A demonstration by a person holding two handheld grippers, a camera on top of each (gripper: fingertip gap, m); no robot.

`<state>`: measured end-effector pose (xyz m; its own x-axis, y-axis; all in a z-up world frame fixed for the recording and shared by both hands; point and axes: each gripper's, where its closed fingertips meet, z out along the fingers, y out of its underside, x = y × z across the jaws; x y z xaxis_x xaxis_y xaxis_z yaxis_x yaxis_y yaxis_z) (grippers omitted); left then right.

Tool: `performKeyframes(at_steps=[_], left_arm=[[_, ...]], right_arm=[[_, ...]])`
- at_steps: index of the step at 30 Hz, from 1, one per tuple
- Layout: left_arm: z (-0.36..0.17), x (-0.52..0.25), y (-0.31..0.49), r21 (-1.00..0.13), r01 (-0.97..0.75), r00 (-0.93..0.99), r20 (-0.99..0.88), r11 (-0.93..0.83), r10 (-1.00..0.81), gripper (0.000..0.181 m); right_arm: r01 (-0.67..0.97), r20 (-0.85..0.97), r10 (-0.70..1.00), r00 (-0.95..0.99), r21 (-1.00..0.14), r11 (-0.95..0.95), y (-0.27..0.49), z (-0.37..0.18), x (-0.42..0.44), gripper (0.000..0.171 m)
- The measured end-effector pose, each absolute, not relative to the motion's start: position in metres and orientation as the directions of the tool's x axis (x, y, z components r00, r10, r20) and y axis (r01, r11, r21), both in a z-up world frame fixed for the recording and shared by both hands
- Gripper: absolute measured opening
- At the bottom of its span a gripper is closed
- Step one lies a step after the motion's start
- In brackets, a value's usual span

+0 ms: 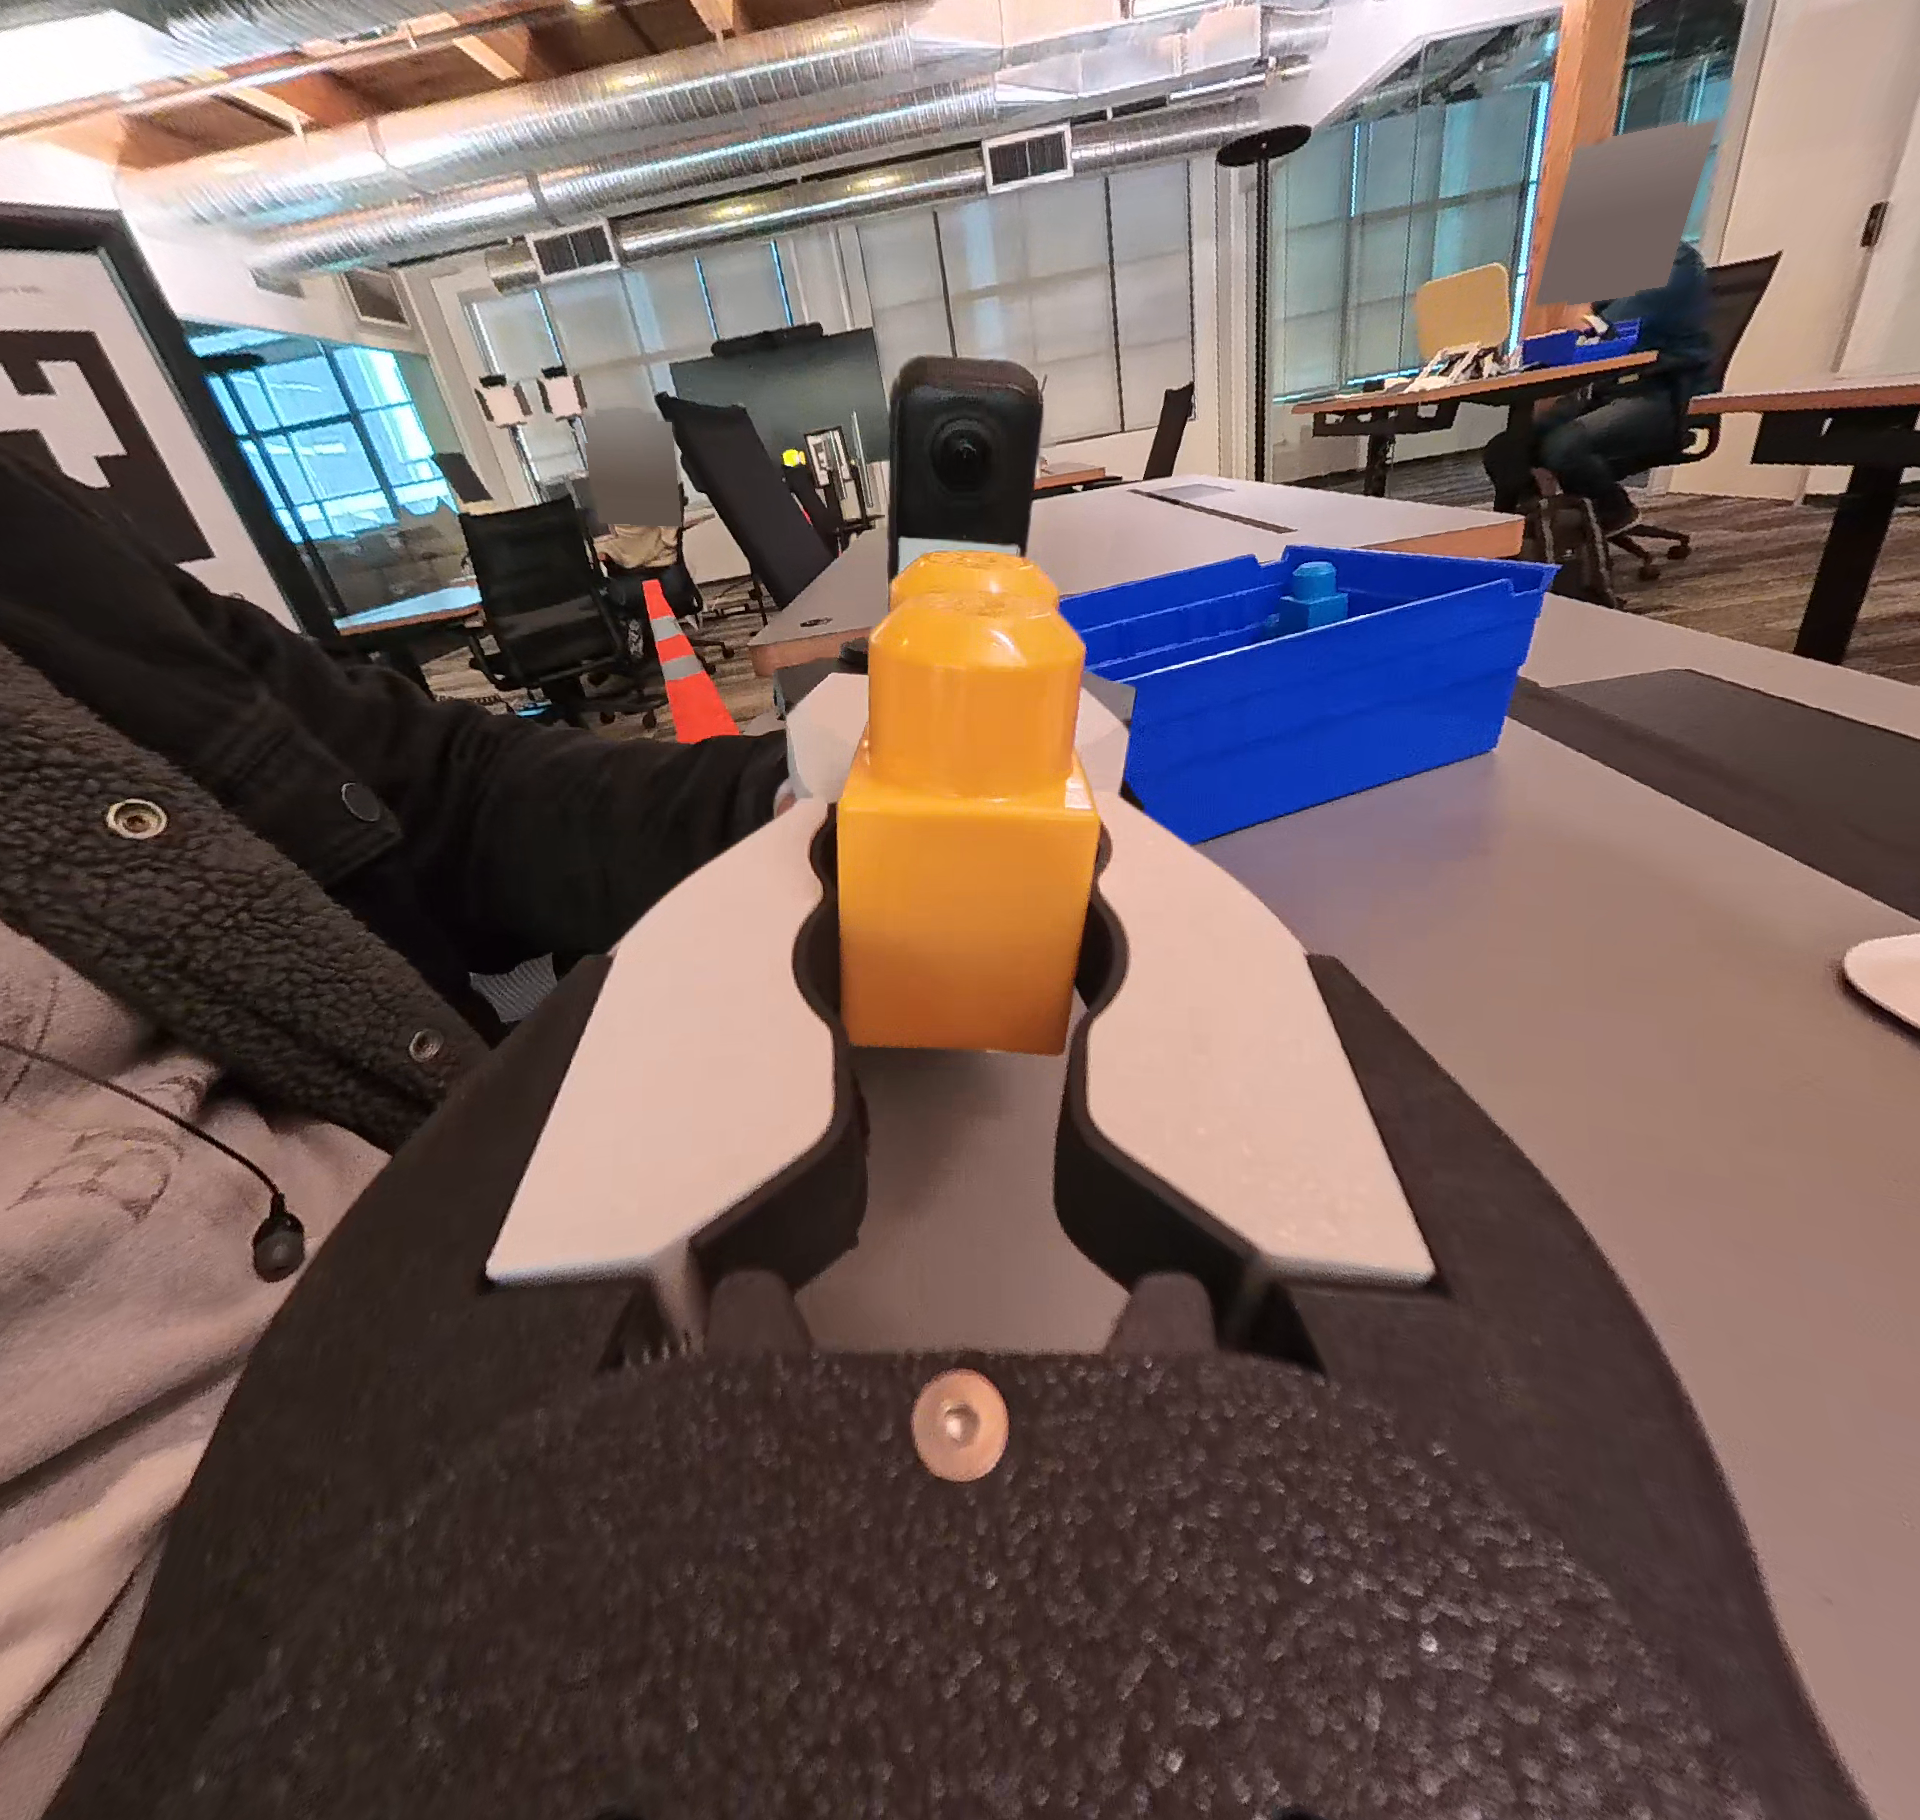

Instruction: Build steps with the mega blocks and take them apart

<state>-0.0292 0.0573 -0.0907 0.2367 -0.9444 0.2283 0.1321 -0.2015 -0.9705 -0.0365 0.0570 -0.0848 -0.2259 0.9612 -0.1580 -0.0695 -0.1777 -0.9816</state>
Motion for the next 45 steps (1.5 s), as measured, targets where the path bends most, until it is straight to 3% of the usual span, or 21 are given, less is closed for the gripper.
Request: performKeyframes(at_steps=[19,23,31,38,45], left_arm=[[-0.105,-0.032,0.058,-0.989,-0.05,0.293,0.121,-0.142,-0.948,0.035],[-0.111,-0.029,0.057,-0.987,-0.079,0.295,0.109,-0.138,-0.949,0.035],[-0.119,-0.028,0.057,-0.983,-0.129,0.299,0.09,-0.134,-0.95,0.035],[-0.143,-0.022,0.056,-0.949,-0.299,0.308,0.0,-0.097,-0.951,0.035],[-0.148,-0.017,0.052,-0.925,-0.374,0.296,-0.047,-0.071,-0.954,0.035]], right_arm=[[0.064,-0.072,0.984,-0.162,-0.996,-0.063,0.071,-0.079,-0.01,0.049],[0.122,-0.035,0.985,-0.169,-0.992,-0.014,0.066,-0.091,-0.013,0.033],[0.195,-0.017,0.985,-0.169,-0.981,0.016,0.066,-0.101,-0.012,0.032],[0.515,0.074,0.972,-0.221,-0.838,0.181,0.065,-0.145,0.0,0.032],[0.681,0.135,0.941,-0.311,-0.659,0.32,0.062,-0.164,0.004,0.032]])
